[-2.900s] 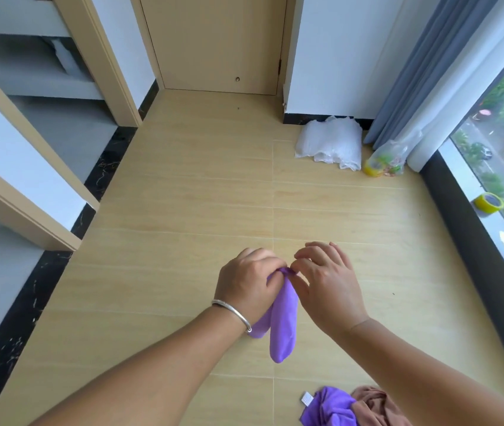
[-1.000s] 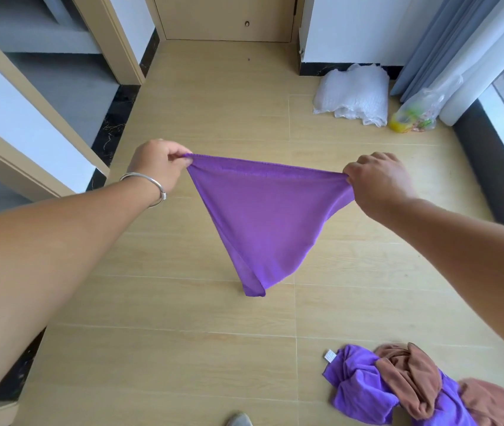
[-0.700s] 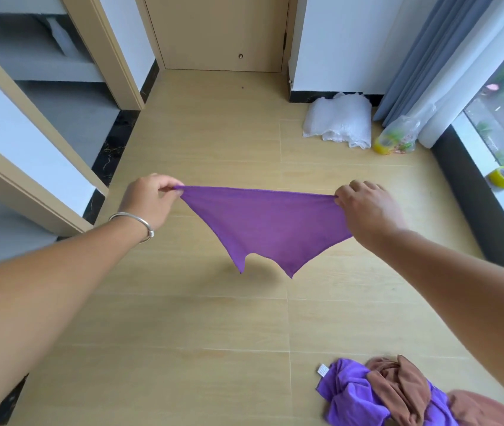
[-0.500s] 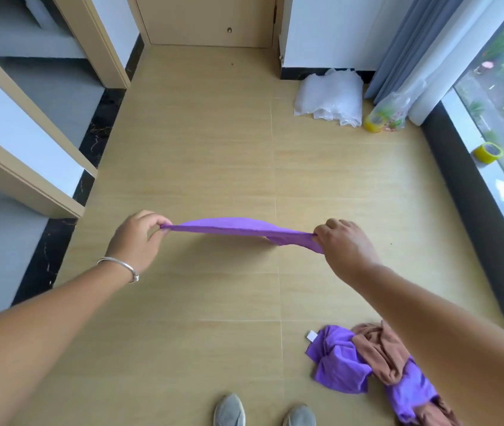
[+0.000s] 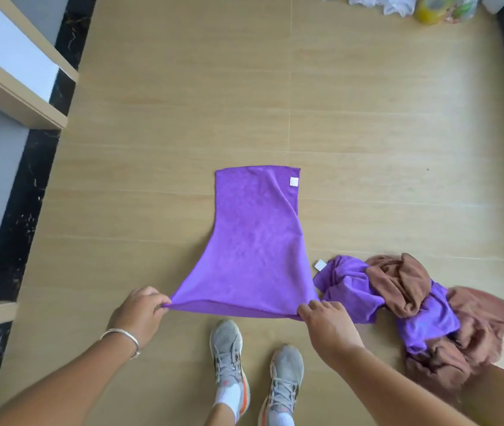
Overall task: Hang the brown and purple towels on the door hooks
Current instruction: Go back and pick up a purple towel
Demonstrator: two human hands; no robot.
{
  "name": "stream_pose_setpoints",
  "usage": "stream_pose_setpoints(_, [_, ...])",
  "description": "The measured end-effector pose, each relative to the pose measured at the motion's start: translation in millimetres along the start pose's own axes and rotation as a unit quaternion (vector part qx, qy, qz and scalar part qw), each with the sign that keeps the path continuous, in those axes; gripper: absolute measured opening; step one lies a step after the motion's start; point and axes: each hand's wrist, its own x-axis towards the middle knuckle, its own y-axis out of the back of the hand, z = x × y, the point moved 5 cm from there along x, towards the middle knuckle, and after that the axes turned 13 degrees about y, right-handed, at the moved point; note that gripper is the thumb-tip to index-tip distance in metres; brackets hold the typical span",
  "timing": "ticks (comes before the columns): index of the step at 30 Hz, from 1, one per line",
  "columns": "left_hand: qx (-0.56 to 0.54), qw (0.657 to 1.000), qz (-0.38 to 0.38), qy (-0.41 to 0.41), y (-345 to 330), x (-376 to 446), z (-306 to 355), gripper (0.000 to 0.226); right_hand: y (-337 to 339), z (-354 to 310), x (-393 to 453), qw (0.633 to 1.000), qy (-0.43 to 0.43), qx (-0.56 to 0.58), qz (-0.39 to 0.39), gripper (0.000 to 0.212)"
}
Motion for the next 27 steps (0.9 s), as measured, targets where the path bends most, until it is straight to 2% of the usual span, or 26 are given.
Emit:
stream_pose_setpoints(2, [0.014, 1.0, -0.026, 0.01, -41.1, -2.8, -11.4, 0.01, -40.8, -1.6, -5.2, 0.999, 0.001, 0.004, -0.048, 0.028])
stream_pose_setpoints(5, [0.052, 0.993, -0.107, 0.016, -96.4, -13.2, -25.6, 0.018, -88.1, -0.2, -15.2, 0.994, 0.001, 0.021, -0.11, 0.027])
stream_pose_setpoints(6, [0.064, 0.989, -0.129, 0.017, -110.4, -16.0, -29.0, 0.022, -96.8, -1.0, -17.2, 0.992, 0.007, 0.02, -0.128, 0.034])
stream_pose_setpoints(9, [0.07, 0.987, -0.147, 0.017, -134.7, -8.8, -31.5, 0.022, -120.3, 13.1, -9.8, 0.997, -0.008, 0.0, -0.079, 0.05])
stream_pose_setpoints(11, [0.047, 0.99, -0.131, 0.016, -144.6, 11.2, -29.2, 0.013, -129.8, 27.5, 10.3, 0.997, -0.028, -0.008, -0.065, 0.048])
stream_pose_setpoints(12, [0.028, 0.993, -0.117, 0.016, -148.1, 24.8, -27.5, 0.012, -134.6, 38.4, 23.3, 0.997, -0.047, 0.014, -0.061, 0.038])
stream_pose_setpoints(14, [-0.016, 0.996, -0.085, 0.022, -151.9, 58.8, -23.1, 0.014, -138.7, 61.3, 55.7, 0.996, -0.088, 0.02, 0.002, 0.018])
stream_pose_setpoints(17, [-0.063, 0.998, -0.027, 0.013, -153.3, 115.6, -8.5, 0.013, -138.7, 95.0, 109.7, 0.988, -0.117, 0.028, 0.095, 0.017])
stream_pose_setpoints(22, [-0.095, 0.994, 0.052, -0.025, -157.8, 226.3, 22.2, 0.016, -141.3, 160.1, 208.5, 0.985, -0.086, 0.024, 0.151, 0.024])
stream_pose_setpoints(27, [-0.1, 0.994, 0.052, 0.002, -176.1, 340.7, 41.3, 0.021, -145.2, 226.7, 299.0, 0.98, -0.095, 0.027, 0.174, 0.027])
